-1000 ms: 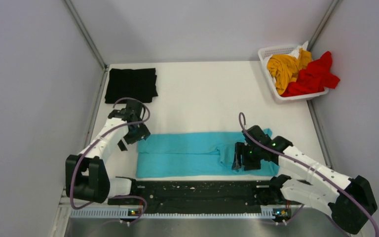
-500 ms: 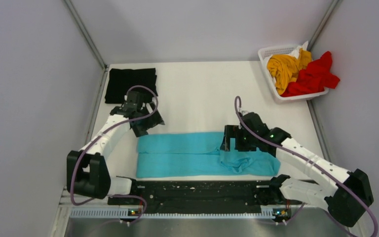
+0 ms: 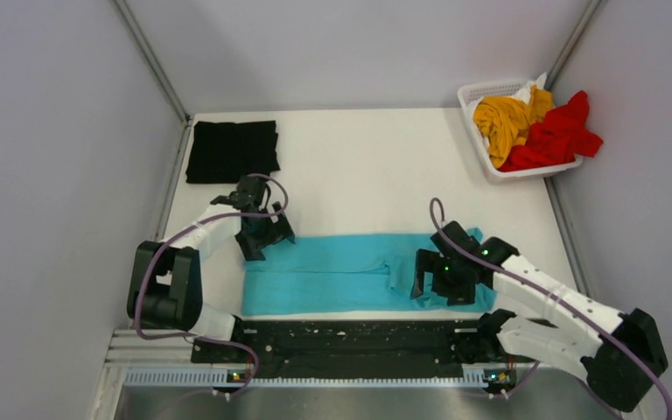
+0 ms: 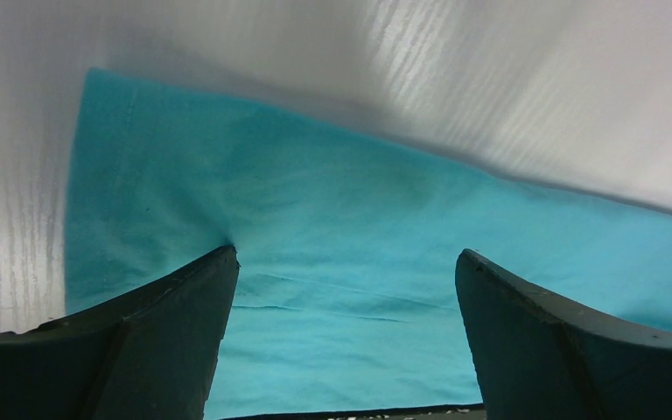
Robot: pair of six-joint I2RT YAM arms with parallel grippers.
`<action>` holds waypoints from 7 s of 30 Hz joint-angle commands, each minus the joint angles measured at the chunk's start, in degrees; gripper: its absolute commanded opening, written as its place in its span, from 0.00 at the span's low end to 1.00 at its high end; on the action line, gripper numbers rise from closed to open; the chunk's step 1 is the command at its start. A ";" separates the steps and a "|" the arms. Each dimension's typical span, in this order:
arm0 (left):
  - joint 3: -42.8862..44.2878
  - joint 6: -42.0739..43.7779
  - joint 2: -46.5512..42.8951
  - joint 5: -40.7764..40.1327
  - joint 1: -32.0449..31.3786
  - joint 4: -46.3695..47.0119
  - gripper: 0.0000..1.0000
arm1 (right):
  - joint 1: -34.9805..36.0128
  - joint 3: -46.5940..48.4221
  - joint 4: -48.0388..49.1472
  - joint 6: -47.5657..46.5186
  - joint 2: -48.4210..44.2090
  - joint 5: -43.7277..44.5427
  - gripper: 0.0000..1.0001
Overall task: Fold and stack the t-shirts
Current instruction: Fold the other side of the tshirt into a rectangle, then rotate the tshirt 90 degrees, then grab the bottom of the folded rectangular tshirt with both arms, then fold the folded rectangular tshirt in 1/3 of the way
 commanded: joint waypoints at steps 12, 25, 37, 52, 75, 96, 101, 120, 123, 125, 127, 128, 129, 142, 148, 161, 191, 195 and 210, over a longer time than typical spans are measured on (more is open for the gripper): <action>2.92 1.09 0.32 -3.28 0.02 -2.35 0.99 | -5.61 8.17 -1.58 1.24 -2.36 9.54 0.99; 2.01 1.90 4.15 -0.44 -0.75 -0.04 0.99 | -21.79 1.36 19.74 -3.07 12.17 6.66 0.99; 1.76 -1.23 3.04 1.51 -5.66 0.06 0.99 | -26.44 16.35 35.49 -7.23 38.64 2.30 0.99; 10.61 -17.88 5.73 0.39 -16.47 2.02 0.99 | -28.00 68.92 31.47 -6.58 78.60 -13.69 0.99; 13.51 -15.30 20.93 10.42 -28.30 8.84 0.99 | -17.35 105.29 42.31 14.17 104.74 -15.53 0.99; 6.54 -12.26 -9.93 -5.64 -32.01 -3.47 0.99 | -14.26 90.40 32.25 -18.84 61.20 0.40 0.99; -1.95 -12.42 -17.01 -9.17 -28.29 -3.97 0.99 | -11.49 47.91 35.53 -15.65 33.13 2.93 0.99; -17.29 -9.98 -13.01 4.35 -23.65 8.42 0.63 | 17.92 1.68 27.85 17.72 10.49 12.51 0.93; -17.19 -10.01 -10.93 5.13 -23.60 10.41 0.57 | 20.96 3.49 27.24 19.41 14.66 14.67 0.93; -17.17 -9.89 -10.17 5.78 -23.62 11.53 0.51 | 22.42 4.49 26.93 20.42 16.70 15.23 0.92; -17.15 -9.73 -9.89 5.76 -23.60 11.66 0.43 | 23.13 4.92 26.25 21.47 18.02 15.51 0.92; -17.20 -9.61 -9.88 5.47 -23.60 11.49 0.41 | 23.45 5.02 25.96 22.12 18.14 15.71 0.92; -17.33 -9.48 -9.97 5.10 -23.60 11.24 0.38 | 23.72 4.96 25.46 22.93 18.08 16.23 0.92; -19.14 -9.56 -10.49 7.03 -23.68 10.89 0.00 | 24.92 -0.06 25.67 29.50 14.01 15.62 0.63; -20.94 -9.95 -14.46 7.13 -23.70 9.96 0.00 | 25.36 -2.50 23.14 31.96 14.50 15.77 0.56; -25.00 -13.14 -16.65 10.07 -24.73 13.41 0.00 | 27.67 -7.39 27.52 33.91 13.22 15.88 0.00; 1.66 -4.85 -4.84 9.50 -22.77 11.73 0.00 | 14.10 5.02 33.73 9.27 8.44 16.03 0.00; 7.29 -4.07 0.97 9.31 -18.93 11.64 0.00 | 7.16 8.05 36.75 3.15 11.26 13.28 0.00; 28.19 1.37 20.02 7.51 -11.56 12.00 0.00 | -7.70 18.14 47.71 -9.39 27.07 6.24 0.00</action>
